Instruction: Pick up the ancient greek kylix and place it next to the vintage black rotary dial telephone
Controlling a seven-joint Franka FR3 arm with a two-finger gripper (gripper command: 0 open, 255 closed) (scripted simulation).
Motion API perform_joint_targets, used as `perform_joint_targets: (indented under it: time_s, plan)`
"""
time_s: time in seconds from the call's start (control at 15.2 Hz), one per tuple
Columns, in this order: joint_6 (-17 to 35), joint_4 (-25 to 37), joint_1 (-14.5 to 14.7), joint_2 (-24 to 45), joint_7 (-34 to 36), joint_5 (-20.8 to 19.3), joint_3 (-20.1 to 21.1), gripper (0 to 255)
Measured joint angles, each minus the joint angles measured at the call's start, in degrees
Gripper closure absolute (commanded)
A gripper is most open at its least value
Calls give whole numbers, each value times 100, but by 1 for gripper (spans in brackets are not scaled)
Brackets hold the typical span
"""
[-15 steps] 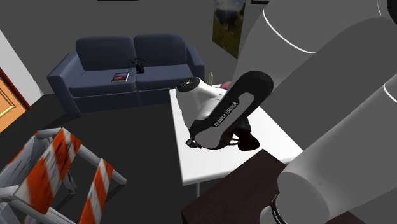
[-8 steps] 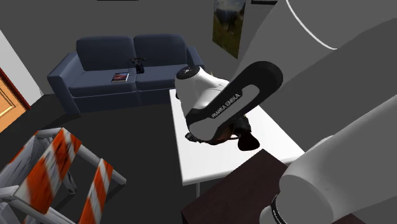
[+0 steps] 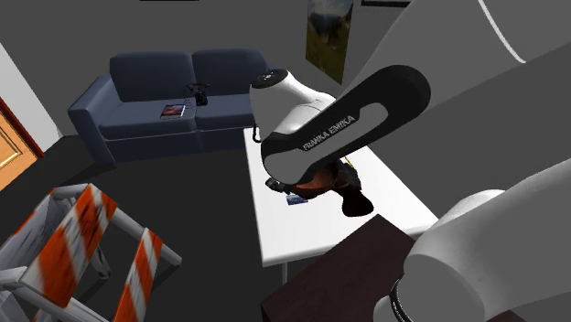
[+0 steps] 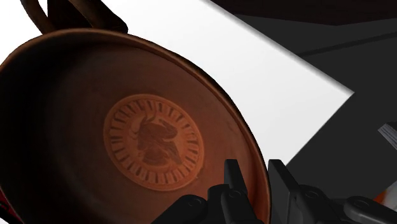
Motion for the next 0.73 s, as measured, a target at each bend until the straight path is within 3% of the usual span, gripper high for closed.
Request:
perform_joint_targets:
  time_s: [0.73]
  plan:
    - [-990,459,156,-565,-359,262,-157,255]
